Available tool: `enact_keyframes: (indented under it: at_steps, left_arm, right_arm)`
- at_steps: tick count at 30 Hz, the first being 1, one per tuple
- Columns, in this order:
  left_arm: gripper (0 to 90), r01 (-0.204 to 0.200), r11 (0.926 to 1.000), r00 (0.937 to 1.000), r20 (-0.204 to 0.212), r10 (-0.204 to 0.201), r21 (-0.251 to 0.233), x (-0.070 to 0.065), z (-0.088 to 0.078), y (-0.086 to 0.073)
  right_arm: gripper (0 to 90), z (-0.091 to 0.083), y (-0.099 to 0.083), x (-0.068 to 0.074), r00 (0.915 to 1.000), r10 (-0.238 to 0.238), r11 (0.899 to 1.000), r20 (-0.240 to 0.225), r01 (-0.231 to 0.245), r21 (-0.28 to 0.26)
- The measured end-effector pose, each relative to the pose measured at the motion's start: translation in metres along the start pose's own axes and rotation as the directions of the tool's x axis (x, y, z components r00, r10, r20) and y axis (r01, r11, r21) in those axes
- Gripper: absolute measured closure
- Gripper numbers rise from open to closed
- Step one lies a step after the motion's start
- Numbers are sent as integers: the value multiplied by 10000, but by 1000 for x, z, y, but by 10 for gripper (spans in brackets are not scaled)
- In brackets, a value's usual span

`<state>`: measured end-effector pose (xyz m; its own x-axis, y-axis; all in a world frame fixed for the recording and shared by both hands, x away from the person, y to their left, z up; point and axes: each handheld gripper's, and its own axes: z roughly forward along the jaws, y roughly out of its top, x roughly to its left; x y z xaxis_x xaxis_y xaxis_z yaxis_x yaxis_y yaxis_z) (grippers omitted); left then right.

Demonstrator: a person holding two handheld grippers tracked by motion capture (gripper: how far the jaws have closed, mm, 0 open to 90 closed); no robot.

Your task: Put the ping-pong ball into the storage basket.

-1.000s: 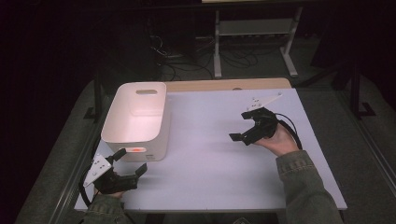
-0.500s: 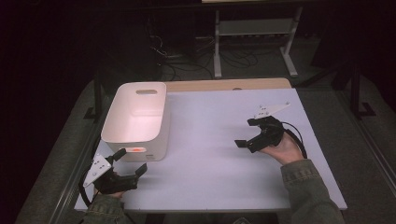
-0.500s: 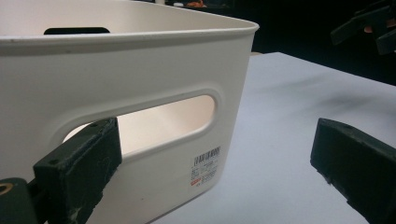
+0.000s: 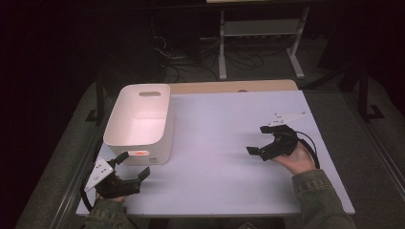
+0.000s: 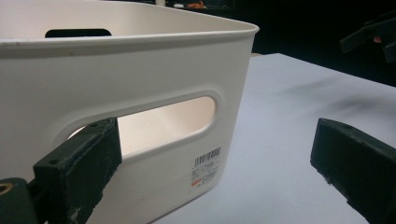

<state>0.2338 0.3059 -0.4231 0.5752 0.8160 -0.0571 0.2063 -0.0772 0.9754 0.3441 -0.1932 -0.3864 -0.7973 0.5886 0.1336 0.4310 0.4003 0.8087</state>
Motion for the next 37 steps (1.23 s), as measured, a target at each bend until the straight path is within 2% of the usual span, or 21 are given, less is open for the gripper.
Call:
enact_keyframes:
  at_steps: [5, 14, 23, 27, 30, 37]
  left_arm:
    - [14, -23, 10000, 10000, 7, 23, -9, 0, 0, 0]
    - [14, -29, 10000, 10000, 52, 29, -24, 0, -1, 0]
    - [14, -46, 10000, 9999, 103, 47, -76, -1, -1, 1]
    - [14, -22, 9999, 9999, 133, 23, -104, -1, -1, 1]
    - [14, -41, 9999, 9999, 150, 43, -127, -1, -1, 1]
    - [14, -14, 9999, 9998, 220, 18, -164, -1, -2, 2]
  right_arm:
    - [0, -2, -8, 1, 9998, 139, 9999, 147, -139, 52]
    - [0, -9, -20, 2, 9978, 397, 9990, 522, -386, -227]
    - [0, -16, -37, 2, 9926, 769, 9958, 935, -718, -574]
    - [0, -18, -42, 3, 9910, 761, 9959, 1099, -702, -566]
    - [0, -21, -45, 4, 9901, 846, 9942, 1120, -764, -754]
    - [0, -30, -58, 4, 9834, 1024, 9901, 1497, -862, -1107]
